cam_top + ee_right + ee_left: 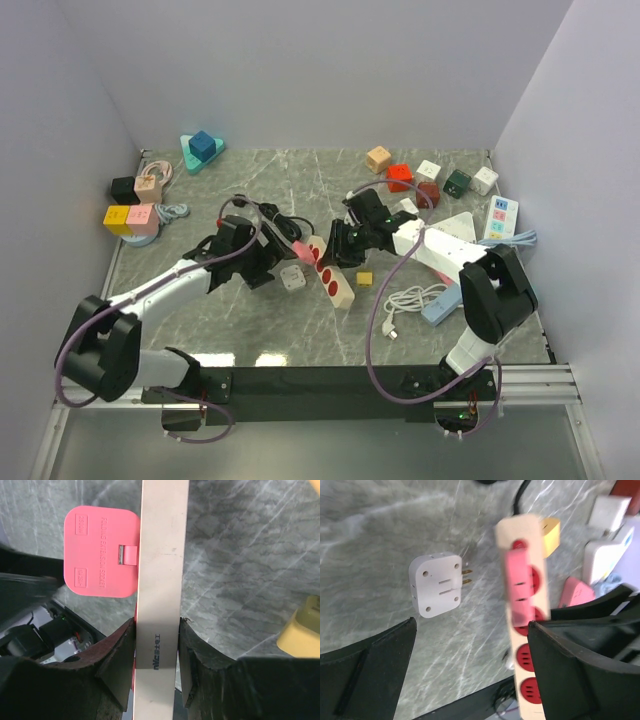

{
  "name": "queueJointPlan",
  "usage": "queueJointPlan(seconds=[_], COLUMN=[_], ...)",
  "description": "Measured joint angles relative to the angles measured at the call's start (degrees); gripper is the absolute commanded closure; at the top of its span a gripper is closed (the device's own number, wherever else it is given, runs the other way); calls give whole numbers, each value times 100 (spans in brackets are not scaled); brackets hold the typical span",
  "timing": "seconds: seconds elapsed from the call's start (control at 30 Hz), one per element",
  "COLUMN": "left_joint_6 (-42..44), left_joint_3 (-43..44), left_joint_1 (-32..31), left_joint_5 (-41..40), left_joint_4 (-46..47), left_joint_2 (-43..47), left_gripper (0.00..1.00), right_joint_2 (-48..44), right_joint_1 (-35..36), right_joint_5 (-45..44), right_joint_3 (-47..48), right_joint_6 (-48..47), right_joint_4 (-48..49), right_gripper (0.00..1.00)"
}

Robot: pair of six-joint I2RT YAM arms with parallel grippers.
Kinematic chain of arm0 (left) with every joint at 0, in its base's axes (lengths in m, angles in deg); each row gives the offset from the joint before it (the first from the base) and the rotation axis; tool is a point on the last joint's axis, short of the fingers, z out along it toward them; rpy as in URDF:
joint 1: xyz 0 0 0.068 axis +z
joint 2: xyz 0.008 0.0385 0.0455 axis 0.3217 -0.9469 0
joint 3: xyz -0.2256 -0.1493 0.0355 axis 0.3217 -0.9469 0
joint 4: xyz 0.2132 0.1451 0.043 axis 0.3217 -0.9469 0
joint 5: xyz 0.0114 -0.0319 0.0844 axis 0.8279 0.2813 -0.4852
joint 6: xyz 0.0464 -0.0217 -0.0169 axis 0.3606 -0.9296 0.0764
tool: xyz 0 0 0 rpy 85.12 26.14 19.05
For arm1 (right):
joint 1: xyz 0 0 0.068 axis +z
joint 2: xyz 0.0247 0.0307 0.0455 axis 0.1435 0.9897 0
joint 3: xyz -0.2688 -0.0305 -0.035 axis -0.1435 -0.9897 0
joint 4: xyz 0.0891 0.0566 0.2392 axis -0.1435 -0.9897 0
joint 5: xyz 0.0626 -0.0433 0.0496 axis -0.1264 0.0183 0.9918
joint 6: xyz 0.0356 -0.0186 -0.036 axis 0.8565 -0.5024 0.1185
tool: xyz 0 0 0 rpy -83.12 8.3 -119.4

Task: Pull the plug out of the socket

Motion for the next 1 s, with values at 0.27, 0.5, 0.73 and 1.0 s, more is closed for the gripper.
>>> queueJointPlan(seconds=[0.27, 0.5, 0.73, 1.0], left_joint_6=[-400, -463, -492, -387], left_joint_3=[81, 188, 358, 459], left_joint_1=[20, -24, -81, -151], left_joint_5=[-409, -107, 116, 166], left_joint_4=[-348, -109, 109, 199], left_joint_2=[789, -68, -389, -599], left_gripper=[3, 2, 39, 96], right_joint_2=[7, 7, 7, 127], right_joint_1=[63, 173, 428, 579], right_joint_5=[9, 4, 2, -133], right_joint_3=[-179, -186, -186, -166], right_joint_6=[74, 168, 321, 376], right_joint_4=[146, 282, 413, 450], right_gripper=[100, 100, 100, 100])
